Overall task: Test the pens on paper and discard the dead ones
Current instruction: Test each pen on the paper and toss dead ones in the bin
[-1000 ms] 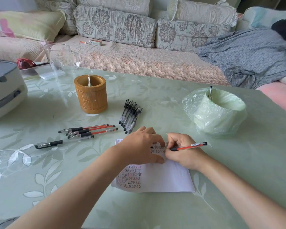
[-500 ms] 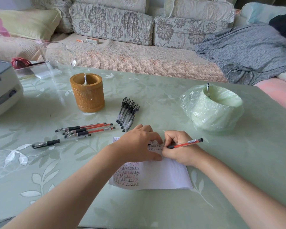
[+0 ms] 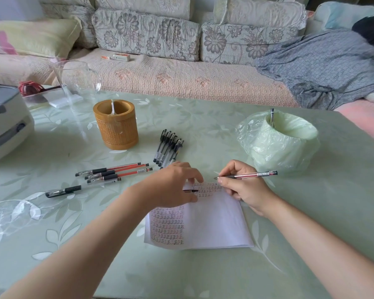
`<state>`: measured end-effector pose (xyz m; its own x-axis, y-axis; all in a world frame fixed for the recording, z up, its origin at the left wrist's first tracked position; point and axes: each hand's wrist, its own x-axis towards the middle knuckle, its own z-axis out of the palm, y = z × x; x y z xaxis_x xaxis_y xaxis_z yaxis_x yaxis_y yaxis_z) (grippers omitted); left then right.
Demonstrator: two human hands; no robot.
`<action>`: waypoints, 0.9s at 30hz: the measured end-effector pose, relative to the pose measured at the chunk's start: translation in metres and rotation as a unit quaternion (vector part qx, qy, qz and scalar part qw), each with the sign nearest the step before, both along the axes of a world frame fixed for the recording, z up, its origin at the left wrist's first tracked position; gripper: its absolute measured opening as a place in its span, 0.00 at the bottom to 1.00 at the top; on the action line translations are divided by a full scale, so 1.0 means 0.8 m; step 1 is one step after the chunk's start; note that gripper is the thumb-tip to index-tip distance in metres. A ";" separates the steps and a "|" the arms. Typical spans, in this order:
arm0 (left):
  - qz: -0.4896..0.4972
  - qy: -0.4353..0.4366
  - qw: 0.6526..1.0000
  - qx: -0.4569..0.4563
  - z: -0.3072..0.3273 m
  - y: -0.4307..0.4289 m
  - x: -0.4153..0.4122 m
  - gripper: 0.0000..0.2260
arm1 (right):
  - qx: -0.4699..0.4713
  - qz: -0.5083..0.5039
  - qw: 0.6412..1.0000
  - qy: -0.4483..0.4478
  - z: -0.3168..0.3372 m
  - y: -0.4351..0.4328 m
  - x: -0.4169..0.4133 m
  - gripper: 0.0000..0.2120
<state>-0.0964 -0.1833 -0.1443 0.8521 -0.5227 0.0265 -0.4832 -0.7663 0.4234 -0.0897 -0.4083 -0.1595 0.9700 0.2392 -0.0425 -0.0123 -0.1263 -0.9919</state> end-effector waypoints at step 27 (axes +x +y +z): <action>0.088 0.016 0.995 -0.046 0.008 0.019 0.008 0.07 | -0.253 -0.024 0.958 -0.135 0.010 0.013 0.000 0.10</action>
